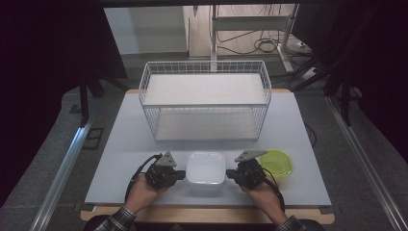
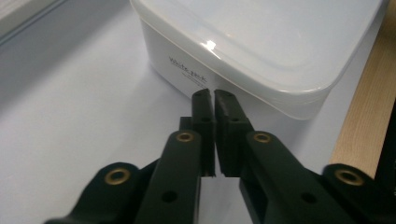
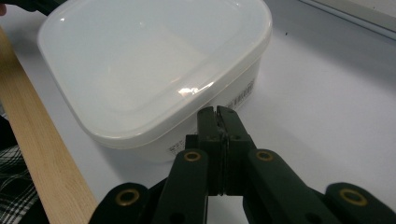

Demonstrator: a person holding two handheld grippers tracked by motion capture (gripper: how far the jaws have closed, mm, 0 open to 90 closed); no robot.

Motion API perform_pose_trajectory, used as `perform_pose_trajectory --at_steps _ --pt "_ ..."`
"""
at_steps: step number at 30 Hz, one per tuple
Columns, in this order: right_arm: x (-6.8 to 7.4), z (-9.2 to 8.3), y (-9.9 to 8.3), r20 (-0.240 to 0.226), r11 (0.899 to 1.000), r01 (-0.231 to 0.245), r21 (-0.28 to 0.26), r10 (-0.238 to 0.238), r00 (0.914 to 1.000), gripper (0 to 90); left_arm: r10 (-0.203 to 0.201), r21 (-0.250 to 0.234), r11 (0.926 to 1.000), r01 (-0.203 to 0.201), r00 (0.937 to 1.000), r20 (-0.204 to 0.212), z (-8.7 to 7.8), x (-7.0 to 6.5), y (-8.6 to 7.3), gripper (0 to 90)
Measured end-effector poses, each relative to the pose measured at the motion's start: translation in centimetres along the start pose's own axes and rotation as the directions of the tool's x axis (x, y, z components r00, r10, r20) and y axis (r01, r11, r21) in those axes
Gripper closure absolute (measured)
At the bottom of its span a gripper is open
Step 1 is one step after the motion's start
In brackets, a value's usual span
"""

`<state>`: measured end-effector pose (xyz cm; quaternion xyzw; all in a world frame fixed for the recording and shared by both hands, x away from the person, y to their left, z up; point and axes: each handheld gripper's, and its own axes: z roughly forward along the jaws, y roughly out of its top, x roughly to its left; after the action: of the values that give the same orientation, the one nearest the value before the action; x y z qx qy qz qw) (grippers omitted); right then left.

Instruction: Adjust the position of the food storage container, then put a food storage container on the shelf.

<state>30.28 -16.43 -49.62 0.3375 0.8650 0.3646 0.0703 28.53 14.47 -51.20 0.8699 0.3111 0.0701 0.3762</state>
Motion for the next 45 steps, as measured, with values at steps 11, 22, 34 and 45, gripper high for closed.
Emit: perform_pose_trajectory --at_steps 11,22,34,45 --pt "-0.5 -2.3 -0.3 0.057 0.998 0.014 -0.065 -0.01 0.9983 69.7 -0.056 -0.08 0.9956 0.048 0.9933 -0.101 -2.1 0.1 -1.6 37.9" --pt "-0.2 -3.3 -0.7 0.051 0.994 0.062 -0.091 -0.057 0.997 37.1 -0.084 -0.142 0.9879 0.061 0.9826 -0.165 -4.1 -0.3 -4.0 7.7" --pt "0.0 -2.8 -0.7 0.021 0.989 0.07 -0.131 -0.068 0.9975 18.0 -0.083 -0.176 0.9825 0.06 0.9892 -0.121 -3.5 0.4 -4.3 2.6" --pt "0.5 -1.9 -0.4 -0.004 0.991 0.083 -0.105 -0.084 0.9965 6.8 -0.06 -0.13 0.9904 0.047 0.9939 -0.092 -2.8 -0.2 -2.3 3.1"
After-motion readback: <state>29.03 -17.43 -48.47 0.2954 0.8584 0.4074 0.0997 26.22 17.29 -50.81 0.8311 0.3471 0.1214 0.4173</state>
